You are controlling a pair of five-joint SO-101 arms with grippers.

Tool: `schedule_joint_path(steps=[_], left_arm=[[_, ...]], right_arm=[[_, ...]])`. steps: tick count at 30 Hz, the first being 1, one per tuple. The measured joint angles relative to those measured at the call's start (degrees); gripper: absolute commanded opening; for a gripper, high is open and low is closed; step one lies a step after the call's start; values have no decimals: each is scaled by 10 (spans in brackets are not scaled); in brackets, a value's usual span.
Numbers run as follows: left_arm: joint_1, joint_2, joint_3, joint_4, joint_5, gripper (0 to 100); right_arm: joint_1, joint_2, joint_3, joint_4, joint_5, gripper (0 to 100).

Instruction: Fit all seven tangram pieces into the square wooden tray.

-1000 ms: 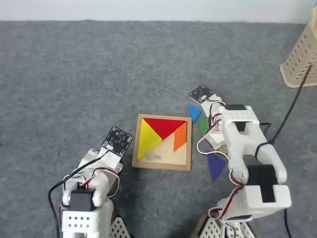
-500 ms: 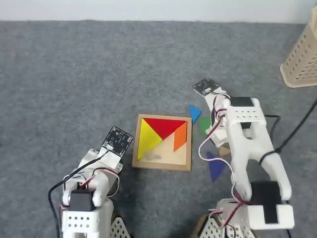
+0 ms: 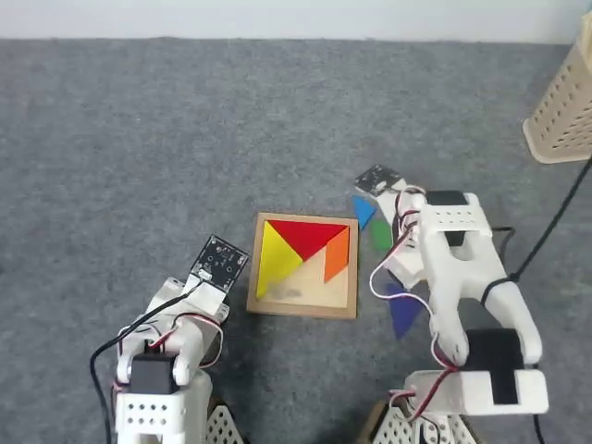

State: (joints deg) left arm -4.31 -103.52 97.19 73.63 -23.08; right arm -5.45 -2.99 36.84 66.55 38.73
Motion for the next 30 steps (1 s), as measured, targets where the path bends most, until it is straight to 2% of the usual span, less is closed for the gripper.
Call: schedule_joint_path(steps=[11, 16, 17, 20, 24, 30], left_arm=[[0, 0, 0, 0, 0, 119], [0, 0, 0, 0, 0, 119], [0, 0, 0, 0, 0, 119], [0, 0, 0, 0, 0, 119], [0, 0, 0, 0, 0, 119], [0, 0, 0, 0, 0, 119]], right_arm=[[1, 54, 2, -41, 9, 141], [3, 54, 1, -47, -4, 4], [3, 54, -2, -50, -12, 4], [-1, 55, -15, -47, -62, 5], [-10, 6, -62, -3, -164, 6], [-129, -70, -98, 23, -345, 6]])
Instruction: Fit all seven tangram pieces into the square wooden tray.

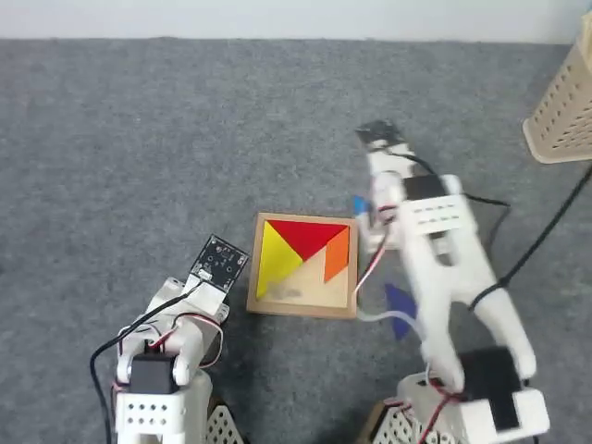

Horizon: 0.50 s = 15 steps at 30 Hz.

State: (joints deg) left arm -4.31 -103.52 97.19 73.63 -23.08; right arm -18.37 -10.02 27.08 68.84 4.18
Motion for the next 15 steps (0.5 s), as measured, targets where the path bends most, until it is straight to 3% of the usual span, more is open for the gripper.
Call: schedule_joint_path(steps=[5, 12, 15], left_arm=[[0, 0, 0, 0, 0, 119], [0, 0, 0, 0, 0, 119], [0, 0, 0, 0, 0, 119]], right_arm=[[-80, 30, -4, -54, -44, 7], [-91, 148, -56, -84, -191, 10], [-91, 165, -65, -85, -219, 10]])
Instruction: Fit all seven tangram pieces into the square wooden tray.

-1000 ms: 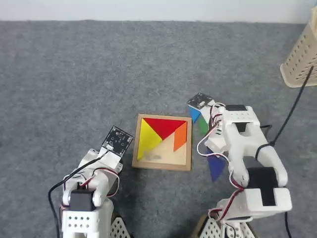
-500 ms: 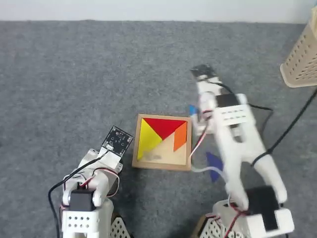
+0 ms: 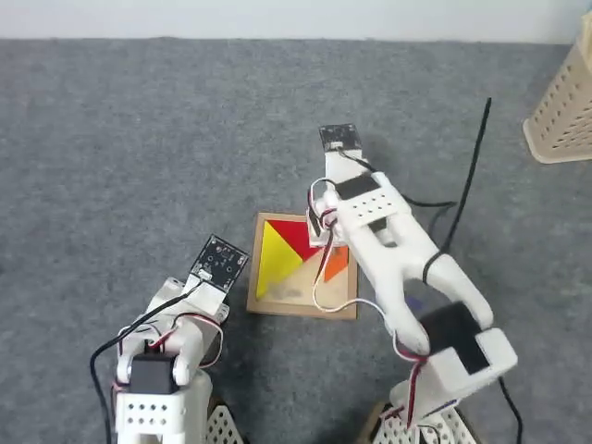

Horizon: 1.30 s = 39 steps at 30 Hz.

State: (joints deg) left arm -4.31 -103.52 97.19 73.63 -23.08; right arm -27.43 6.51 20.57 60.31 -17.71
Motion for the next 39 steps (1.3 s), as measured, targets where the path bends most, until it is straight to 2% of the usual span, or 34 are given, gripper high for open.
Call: schedule_joint_path(steps=[9, 15, 20, 27, 39], left_arm=[[0, 0, 0, 0, 0, 119], [0, 0, 0, 0, 0, 119], [0, 0, 0, 0, 0, 119], [0, 0, 0, 0, 0, 119], [0, 0, 0, 0, 0, 119]], right_arm=[[-1, 5, -1, 30, -4, 11], [-41, 5, -1, 37, 13, 11], [-45, 5, -1, 37, 20, 13], [-47, 5, -1, 40, 22, 155], [-57, 5, -1, 44, 23, 155]])
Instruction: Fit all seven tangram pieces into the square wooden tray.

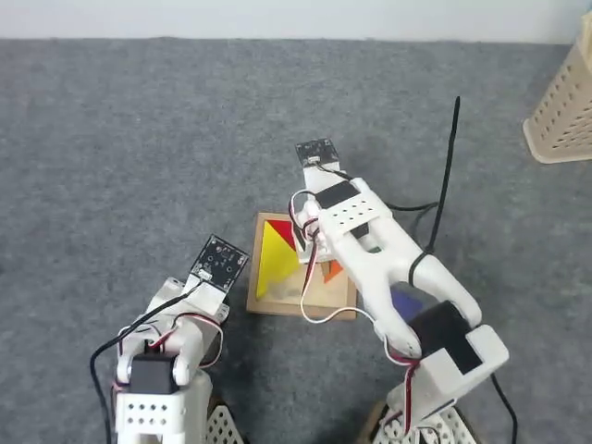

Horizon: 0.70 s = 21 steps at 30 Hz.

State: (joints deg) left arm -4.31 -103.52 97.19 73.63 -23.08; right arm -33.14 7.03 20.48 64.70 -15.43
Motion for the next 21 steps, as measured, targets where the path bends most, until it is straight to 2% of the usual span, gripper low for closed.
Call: schedule_joint_path(steps=[7, 16, 18, 21], left_arm=[[0, 0, 0, 0, 0, 119], [0, 0, 0, 0, 0, 119], [0, 0, 0, 0, 0, 119], [0, 0, 0, 0, 0, 119]], right_arm=[[-54, 0, -15, 0, 0, 155], [-59, 0, -15, 0, 0, 154], [-59, 0, -15, 0, 0, 124], [-54, 0, -15, 0, 0, 3]])
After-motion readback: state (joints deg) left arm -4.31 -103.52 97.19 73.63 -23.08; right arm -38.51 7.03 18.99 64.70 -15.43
